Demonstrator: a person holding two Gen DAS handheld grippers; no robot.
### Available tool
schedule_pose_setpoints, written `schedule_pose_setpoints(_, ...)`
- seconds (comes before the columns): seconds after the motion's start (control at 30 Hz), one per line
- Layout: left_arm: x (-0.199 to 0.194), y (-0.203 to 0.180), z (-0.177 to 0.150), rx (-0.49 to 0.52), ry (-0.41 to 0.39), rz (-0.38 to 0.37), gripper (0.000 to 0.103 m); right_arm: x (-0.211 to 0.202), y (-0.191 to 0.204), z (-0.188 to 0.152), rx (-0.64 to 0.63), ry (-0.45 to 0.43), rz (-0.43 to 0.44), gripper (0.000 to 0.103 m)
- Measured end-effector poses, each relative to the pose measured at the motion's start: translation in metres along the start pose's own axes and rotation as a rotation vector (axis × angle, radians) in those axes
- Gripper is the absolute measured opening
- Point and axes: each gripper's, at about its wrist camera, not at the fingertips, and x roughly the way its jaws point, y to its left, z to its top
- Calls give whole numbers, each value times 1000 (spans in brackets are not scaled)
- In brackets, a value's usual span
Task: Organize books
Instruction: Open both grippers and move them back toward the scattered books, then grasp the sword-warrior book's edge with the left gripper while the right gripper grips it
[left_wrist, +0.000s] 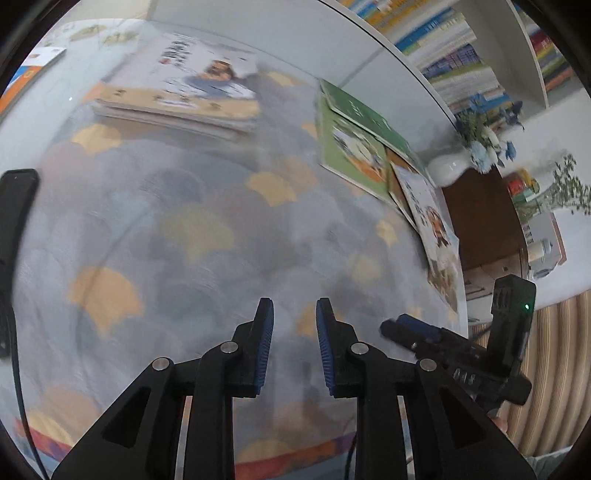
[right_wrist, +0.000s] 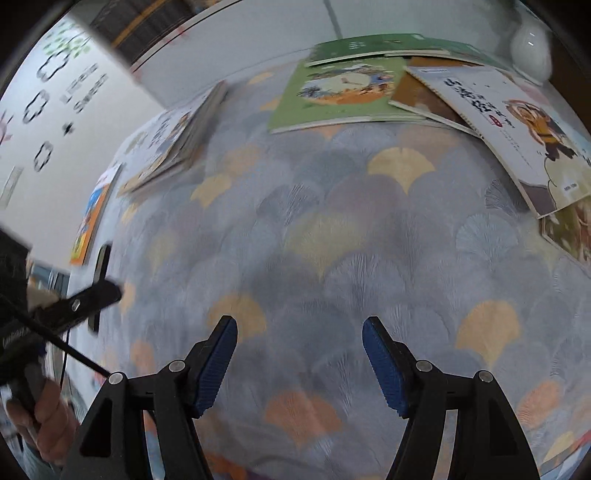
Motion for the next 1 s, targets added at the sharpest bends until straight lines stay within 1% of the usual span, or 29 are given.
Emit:
schedule_pose_setpoints(0.1, 6, -31, -7, 45, -2, 22, 21, -2, 1, -15, -51, 37, 36, 68)
schedule_pose_setpoints(0.2, 15, -60, -13, 58, 2, 22, 21, -5, -3, -29, -105, 67, 38, 68)
schedule_pose_setpoints(0.27, 20, -79, -16, 69, 3, 15, 21, -10, -9, -32, -126, 70, 36, 68)
schedule_pose_setpoints(0.37, 33, -104, -19, 77, 12, 0, 21, -24, -29, -31, -137, 47, 17, 68)
schedule_pose_setpoints(0.43, 43, -116, -21, 74, 23, -11, 21, -33, -51, -25, -112, 33, 2, 68)
schedule_pose_setpoints(0.53, 66, -140, -23, 82, 50, -31, 21, -47, -91, -23, -43, 20, -15, 68)
schedule_pose_setpoints(0.63, 90, -163, -23, 99, 80, -48, 21, -60, -134, -21, 18, -1, -59, 68)
schedule_pose_setpoints(0.73, 112, -183, -16, 118, 106, -59, 21, -75, -171, -15, 80, -33, -82, 68)
schedule_pose_setpoints(0.77, 119, -190, -13, 124, 111, -65, 21, -82, -188, -10, 115, -47, -91, 68)
schedule_pose_setpoints(0.83, 133, -201, -4, 133, 125, -70, 21, -90, -210, -2, 156, -65, -101, 68)
schedule_pose_setpoints(0.93, 153, -212, 13, 141, 141, -35, 21, -106, -250, 20, 246, -115, -108, 69)
schedule_pose_setpoints(1.0, 165, -218, 26, 144, 144, -7, 21, -113, -266, 33, 289, -144, -95, 69)
